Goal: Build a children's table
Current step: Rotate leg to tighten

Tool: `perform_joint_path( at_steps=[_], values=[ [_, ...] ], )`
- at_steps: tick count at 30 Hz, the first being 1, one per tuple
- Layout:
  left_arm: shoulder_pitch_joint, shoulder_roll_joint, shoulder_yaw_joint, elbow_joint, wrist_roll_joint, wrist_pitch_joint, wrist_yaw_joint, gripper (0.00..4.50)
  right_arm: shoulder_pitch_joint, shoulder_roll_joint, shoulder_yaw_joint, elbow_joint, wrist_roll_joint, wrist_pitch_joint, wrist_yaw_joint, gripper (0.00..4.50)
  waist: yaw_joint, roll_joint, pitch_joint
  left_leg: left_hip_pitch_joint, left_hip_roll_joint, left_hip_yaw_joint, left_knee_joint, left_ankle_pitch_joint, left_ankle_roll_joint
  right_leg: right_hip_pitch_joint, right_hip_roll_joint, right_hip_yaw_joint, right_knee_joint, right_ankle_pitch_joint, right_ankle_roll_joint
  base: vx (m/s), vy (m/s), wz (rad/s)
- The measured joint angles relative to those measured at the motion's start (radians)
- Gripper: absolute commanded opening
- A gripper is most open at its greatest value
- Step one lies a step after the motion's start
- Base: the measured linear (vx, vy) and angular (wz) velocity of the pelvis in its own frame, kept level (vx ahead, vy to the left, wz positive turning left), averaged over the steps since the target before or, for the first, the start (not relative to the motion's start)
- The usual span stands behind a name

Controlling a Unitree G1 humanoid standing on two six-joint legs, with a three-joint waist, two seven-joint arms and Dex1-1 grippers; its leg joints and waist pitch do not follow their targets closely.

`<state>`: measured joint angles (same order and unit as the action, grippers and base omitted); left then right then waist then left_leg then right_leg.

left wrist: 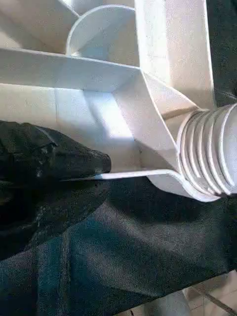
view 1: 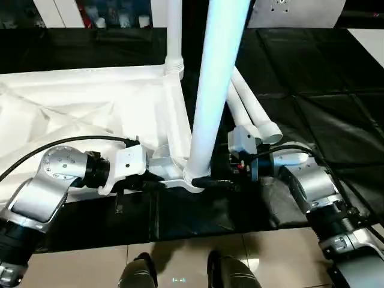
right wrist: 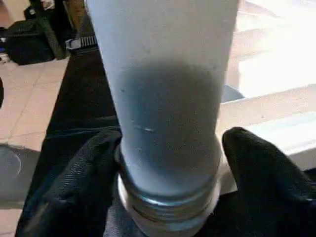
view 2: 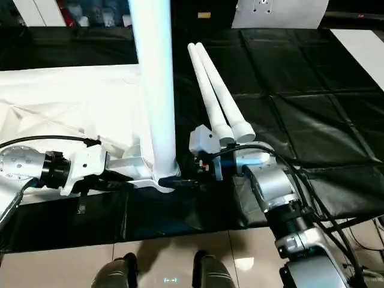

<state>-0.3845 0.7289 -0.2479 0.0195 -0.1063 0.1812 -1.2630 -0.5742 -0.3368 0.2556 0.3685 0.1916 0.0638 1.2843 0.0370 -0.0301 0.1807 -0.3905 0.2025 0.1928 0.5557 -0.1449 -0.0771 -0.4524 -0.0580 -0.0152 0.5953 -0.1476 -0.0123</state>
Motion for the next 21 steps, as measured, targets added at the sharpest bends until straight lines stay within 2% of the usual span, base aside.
perform_joint_path(
  at_steps=[6, 10, 14, 17, 21],
  values=[
    [-0.007, 0.000, -0.002, 0.016, -0.006, -0.015, -0.013, 0.00, -0.001, 0.001, 0.009, 0.010, 0.000, -0.004, 0.016, 2.89, 0.002, 0.000, 0.000, 0.000, 0.000, 0.001, 0.000, 0.000, 0.000, 0.000, 0.000, 0.000, 0.000, 0.000, 0.000, 0.000, 0.000, 0.00],
    [-0.009, 0.000, -0.001, 0.024, -0.009, -0.020, -0.017, 0.00, -0.004, 0.004, 0.008, 0.019, 0.007, -0.002, 0.020, 2.78, 0.002, 0.000, 0.000, 0.000, 0.000, 0.001, 0.000, 0.000, 0.000, 0.000, 0.000, 0.000, 0.000, 0.000, 0.000, 0.000, 0.000, 0.00],
    [-0.004, -0.006, 0.006, 0.010, -0.017, 0.020, -0.006, 0.00, 0.022, 0.016, -0.008, -0.003, 0.016, 0.021, 0.001, 2.76, 0.002, 0.000, 0.000, 0.000, 0.000, 0.001, 0.000, 0.000, 0.000, 0.000, 0.000, 0.000, 0.000, 0.000, 0.000, 0.000, 0.000, 0.00],
    [0.003, -0.025, 0.013, -0.012, -0.016, 0.071, 0.032, 0.00, 0.038, 0.035, -0.018, -0.021, 0.017, 0.046, -0.048, 2.75, 0.001, 0.000, 0.000, 0.001, 0.001, 0.001, 0.001, 0.000, 0.000, 0.000, 0.000, 0.000, 0.000, 0.001, -0.002, 0.000, 0.000, 0.00],
    [0.004, -0.111, 0.057, -0.058, 0.041, 0.233, 0.215, 0.00, 0.071, 0.159, -0.093, -0.038, -0.016, 0.122, -0.325, 2.75, -0.012, 0.001, 0.001, 0.005, 0.001, 0.000, 0.001, 0.000, 0.000, 0.001, 0.000, 0.002, 0.000, -0.001, 0.002, 0.000, 0.000, 0.00]
  ],
)
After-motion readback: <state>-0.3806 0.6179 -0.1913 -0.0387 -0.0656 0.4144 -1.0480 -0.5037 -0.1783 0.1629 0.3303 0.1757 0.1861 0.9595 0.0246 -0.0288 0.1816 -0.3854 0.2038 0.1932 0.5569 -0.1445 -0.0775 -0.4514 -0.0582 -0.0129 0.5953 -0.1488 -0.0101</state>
